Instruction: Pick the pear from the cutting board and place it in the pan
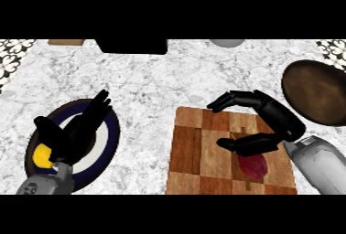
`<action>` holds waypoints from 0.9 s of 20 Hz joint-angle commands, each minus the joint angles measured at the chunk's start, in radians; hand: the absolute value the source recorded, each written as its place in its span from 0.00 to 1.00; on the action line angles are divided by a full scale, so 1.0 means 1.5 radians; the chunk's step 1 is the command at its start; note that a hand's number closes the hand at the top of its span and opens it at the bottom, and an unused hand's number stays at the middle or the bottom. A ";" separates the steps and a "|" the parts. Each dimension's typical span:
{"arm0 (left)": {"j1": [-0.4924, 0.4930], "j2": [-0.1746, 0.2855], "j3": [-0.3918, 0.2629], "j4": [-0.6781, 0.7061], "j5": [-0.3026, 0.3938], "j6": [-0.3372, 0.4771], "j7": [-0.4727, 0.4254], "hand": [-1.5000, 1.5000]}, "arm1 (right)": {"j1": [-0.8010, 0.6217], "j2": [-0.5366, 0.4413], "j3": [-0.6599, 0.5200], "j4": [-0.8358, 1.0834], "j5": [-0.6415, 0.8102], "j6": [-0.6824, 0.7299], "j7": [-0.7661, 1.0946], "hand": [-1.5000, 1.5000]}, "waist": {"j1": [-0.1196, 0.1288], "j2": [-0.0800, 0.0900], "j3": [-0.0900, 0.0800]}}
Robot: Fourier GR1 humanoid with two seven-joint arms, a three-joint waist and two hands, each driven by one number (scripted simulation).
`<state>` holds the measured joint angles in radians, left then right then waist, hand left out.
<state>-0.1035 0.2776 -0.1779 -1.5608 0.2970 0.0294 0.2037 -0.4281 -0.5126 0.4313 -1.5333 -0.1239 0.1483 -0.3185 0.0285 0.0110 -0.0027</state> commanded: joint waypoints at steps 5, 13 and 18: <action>0.018 -0.047 -0.028 -0.036 0.021 0.010 0.038 0.50 | -0.045 -0.069 0.049 0.087 0.155 0.082 -0.199 0.00 | -0.007 -0.008 0.002; 0.022 -0.066 -0.030 0.004 0.005 0.017 0.001 0.50 | -0.150 -0.192 0.208 0.008 0.457 0.121 -0.006 0.00 | -0.016 -0.016 -0.001; 0.035 -0.044 0.001 0.017 0.020 -0.006 -0.017 0.50 | -0.160 -0.186 0.292 -0.112 0.534 0.243 0.141 0.00 | -0.027 -0.016 -0.001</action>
<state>-0.0589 0.2070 -0.1981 -1.5487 0.3192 0.0278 0.1960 -0.6450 -0.7723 0.7866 -1.5882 0.5816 0.3989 -0.2425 0.0007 -0.0112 -0.0041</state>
